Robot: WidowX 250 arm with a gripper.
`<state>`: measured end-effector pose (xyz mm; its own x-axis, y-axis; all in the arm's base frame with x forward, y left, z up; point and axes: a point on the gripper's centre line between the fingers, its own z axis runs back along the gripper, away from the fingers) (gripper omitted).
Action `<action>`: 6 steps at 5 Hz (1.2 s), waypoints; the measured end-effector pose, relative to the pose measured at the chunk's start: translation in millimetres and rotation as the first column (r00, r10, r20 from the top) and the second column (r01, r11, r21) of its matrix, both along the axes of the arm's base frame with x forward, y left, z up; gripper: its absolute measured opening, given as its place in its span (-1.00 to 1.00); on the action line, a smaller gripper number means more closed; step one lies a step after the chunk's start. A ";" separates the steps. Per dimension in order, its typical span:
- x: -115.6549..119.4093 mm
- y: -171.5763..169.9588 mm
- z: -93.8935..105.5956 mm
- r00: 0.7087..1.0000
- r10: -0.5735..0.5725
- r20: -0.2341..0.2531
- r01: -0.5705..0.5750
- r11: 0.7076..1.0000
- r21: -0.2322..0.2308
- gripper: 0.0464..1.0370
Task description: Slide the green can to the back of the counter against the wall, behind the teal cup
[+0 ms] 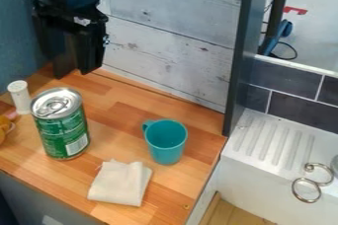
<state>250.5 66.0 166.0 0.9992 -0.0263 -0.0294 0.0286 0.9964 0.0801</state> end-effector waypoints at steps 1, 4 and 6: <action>-2.1 -0.8 -6.9 1.000 -0.006 -0.025 0.005 1.000 -0.010 0.93; -63.6 20.6 -42.5 0.976 -0.092 -0.197 0.097 0.995 0.015 0.93; -55.6 40.4 -88.5 0.959 -0.149 -0.241 0.150 0.989 -0.017 0.93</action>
